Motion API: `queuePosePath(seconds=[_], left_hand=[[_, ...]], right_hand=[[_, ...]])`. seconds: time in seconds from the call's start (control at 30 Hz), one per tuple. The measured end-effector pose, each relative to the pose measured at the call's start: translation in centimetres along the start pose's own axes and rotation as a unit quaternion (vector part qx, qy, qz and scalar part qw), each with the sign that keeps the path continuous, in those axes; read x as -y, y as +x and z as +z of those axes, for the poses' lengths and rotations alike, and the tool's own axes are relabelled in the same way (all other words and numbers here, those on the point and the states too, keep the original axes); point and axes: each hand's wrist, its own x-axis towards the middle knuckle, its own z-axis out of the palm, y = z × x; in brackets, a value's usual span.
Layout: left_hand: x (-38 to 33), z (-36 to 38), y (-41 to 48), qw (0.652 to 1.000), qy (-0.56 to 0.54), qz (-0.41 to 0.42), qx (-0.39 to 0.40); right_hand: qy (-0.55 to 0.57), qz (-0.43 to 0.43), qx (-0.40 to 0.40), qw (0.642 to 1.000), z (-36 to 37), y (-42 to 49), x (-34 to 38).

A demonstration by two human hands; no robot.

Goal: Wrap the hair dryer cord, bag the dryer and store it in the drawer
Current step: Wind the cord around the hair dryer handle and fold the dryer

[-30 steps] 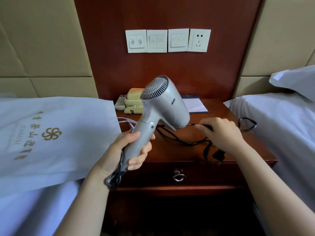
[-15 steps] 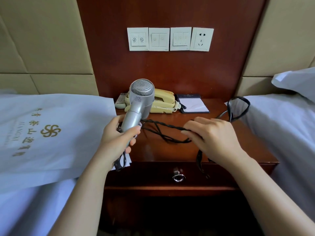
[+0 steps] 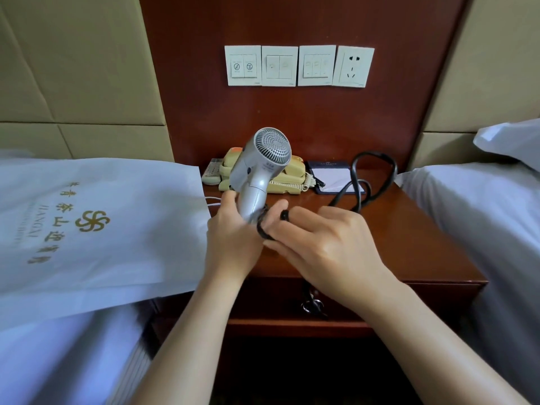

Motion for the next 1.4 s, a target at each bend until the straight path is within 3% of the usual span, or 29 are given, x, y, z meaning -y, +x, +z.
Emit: queuePosePath(seconds=[0.13,0.3,0.4,0.83,0.93,1.07,1.17,1.3,1.4], left_hand=[[-0.1,0.2,0.0,1.000,-0.017,0.000,0.001],[0.8,0.2,0.3,0.994,0.105,0.030,-0.026],[1.0,-0.6,0.3,0.983,0.175,0.040,-0.020],[0.6,-2.9,0.2,0.963,0.264,0.056,-0.025],[0.5,-3.1,-0.3,0.962,0.258,0.083,0.022],[-0.1,-3.3,-1.3,0.966,0.170,0.127,0.148],[-0.1,-3.1,-1.9,0.964,0.128,0.090,0.213],[0.1,-3.5,-1.7,0.965,0.115,0.059,0.227],[-0.7,-3.6,-1.8,0.954,0.090,0.042,0.281]], right_hand=[[0.051,0.012,0.008,0.999,0.2,-0.3,-0.1],[0.090,0.115,0.066,0.987,0.7,-1.5,-2.0],[0.093,0.133,0.082,0.983,0.9,-2.2,-3.6],[-0.047,0.160,0.029,0.986,0.0,-4.9,-8.5],[-0.097,0.151,-0.024,0.983,0.2,-5.8,-9.0],[-0.158,0.147,-0.083,0.973,-0.5,-6.1,-10.1],[-0.177,0.158,-0.063,0.969,0.2,-6.3,-10.3],[-0.189,0.144,-0.043,0.970,1.1,-6.8,-10.4],[-0.210,0.141,-0.048,0.966,0.7,-6.2,-10.8]])
